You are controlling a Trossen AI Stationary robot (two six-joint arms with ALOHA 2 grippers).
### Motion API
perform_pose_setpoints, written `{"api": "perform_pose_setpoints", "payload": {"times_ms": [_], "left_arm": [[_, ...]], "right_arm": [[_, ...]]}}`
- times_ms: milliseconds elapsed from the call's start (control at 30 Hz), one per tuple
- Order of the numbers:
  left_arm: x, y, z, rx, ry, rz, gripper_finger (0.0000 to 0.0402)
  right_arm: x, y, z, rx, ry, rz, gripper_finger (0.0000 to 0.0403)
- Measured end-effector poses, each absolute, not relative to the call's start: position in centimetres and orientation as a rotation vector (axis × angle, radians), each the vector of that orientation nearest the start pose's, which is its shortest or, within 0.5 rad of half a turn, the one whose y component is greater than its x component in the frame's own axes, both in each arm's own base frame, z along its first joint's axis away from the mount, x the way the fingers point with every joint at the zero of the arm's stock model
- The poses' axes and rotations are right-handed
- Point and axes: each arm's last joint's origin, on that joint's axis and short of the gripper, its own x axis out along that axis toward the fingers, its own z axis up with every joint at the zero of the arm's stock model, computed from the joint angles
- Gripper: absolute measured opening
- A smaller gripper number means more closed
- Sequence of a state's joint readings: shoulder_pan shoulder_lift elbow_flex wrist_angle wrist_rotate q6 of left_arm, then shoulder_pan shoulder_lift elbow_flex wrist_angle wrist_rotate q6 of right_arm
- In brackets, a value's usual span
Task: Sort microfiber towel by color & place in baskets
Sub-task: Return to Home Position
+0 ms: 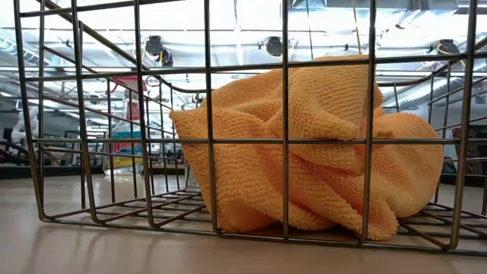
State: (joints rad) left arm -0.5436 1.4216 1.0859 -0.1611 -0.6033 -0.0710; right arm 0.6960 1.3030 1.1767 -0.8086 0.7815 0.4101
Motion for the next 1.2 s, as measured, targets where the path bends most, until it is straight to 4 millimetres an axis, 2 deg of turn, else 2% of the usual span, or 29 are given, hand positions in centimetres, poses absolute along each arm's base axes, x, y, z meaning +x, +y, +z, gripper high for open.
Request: {"api": "perform_pose_setpoints", "payload": {"times_ms": [200, 367, 567, 700, 967, 1200], "left_arm": [[27.9, -14.6, 30.1, 0.249, 0.378, 0.057, 0.0010], [28.5, -13.7, 30.4, 0.261, 0.360, 0.056, 0.0004], [29.4, -12.1, 30.8, 0.239, 0.319, 0.003, 0.0004], [30.0, -10.8, 29.5, 0.203, 0.281, -0.020, 0.0004], [30.1, -8.4, 26.8, 0.136, 0.293, 0.056, 0.0004], [28.6, -7.9, 25.9, 0.138, 0.303, 0.057, 0.0004]], "right_arm": [[19.1, 13.4, 29.9, -0.264, 0.510, -0.089, 0.0000], [18.0, 12.1, 29.5, -0.283, 0.383, 0.033, 0.0000], [16.5, 10.2, 28.7, -0.298, 0.315, 0.058, 0.0000], [15.8, 9.4, 27.3, -0.291, 0.269, 0.100, 0.0000], [14.9, 8.1, 24.7, -0.295, 0.254, 0.119, 0.0000], [14.6, 7.4, 22.5, -0.261, 0.230, 0.158, 0.0000]]}}
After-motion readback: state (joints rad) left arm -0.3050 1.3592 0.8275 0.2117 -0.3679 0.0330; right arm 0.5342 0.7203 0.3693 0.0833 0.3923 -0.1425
